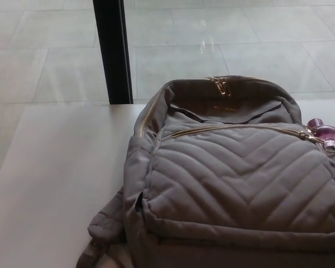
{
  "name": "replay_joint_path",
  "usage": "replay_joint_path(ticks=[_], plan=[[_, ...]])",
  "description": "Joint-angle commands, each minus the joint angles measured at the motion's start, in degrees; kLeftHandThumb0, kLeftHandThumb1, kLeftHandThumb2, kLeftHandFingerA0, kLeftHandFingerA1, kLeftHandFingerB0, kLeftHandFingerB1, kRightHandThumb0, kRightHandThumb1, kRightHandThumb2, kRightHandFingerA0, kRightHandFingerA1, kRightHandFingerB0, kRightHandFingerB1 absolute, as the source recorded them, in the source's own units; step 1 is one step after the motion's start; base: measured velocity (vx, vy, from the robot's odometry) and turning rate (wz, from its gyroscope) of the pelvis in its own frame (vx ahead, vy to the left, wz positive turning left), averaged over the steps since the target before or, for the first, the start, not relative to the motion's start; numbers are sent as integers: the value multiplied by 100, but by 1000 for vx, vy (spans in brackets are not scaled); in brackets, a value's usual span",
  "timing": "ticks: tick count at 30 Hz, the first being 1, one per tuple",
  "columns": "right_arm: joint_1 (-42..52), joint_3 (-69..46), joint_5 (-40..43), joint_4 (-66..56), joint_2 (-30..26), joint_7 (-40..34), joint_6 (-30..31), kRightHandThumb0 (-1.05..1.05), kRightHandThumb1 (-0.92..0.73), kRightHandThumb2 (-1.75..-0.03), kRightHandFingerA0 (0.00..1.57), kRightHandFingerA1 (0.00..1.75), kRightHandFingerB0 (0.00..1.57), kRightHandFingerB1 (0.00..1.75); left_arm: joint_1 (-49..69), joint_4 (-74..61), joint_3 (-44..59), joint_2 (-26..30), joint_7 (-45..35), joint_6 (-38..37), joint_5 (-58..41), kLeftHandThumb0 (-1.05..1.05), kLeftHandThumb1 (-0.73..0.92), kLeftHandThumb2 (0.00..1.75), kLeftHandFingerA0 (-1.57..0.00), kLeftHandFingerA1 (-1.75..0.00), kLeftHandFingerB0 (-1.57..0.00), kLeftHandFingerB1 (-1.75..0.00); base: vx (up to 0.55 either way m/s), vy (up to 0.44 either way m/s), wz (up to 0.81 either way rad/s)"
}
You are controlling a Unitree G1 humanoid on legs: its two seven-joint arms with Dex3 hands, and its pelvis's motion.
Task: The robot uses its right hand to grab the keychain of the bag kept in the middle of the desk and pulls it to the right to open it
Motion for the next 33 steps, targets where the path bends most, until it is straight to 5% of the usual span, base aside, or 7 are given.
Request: replay_joint_path(ticks=[1,16,19,25,28,29,33], plan=[[158,308,269,-159,-37,372,-439,-55,-54,-86,67,73,27,50,103,30,-52,134,153,58,126,-81,92,76,-62,-54,-46,-47,23,-6,7],[698,1827,-21,-297,-602,1168,-1011,-59,-70,-61,62,58,40,38,103,0,-162,161,7,104,139,-83,92,78,-62,-55,-47,-48,0,0,0],[713,1898,75,-272,-650,1210,-1033,-60,-55,-94,56,68,33,52,91,15,-194,171,23,144,151,-83,92,77,-65,-56,-47,-49,0,0,0],[694,1969,145,-275,-734,1291,-1036,-61,-69,-61,61,62,46,40,92,-27,-114,164,-107,184,30,-81,92,78,-63,-56,-43,-45,0,0,0],[796,2063,130,-420,-809,1460,-1028,-60,-58,-95,55,68,32,53,88,-9,-174,183,-47,168,110,-84,92,79,-58,-53,-42,-47,0,0,0],[794,2089,73,-461,-808,1343,-919,-63,-70,-61,65,57,44,38,80,0,-175,184,-47,178,112,-85,92,79,-59,-54,-42,-47,0,0,0],[686,2147,86,-259,-833,1373,-968,-63,-70,-62,64,58,42,39,100,-12,-160,182,-107,124,91,-83,92,78,-61,-57,-43,-49,0,0,0]])
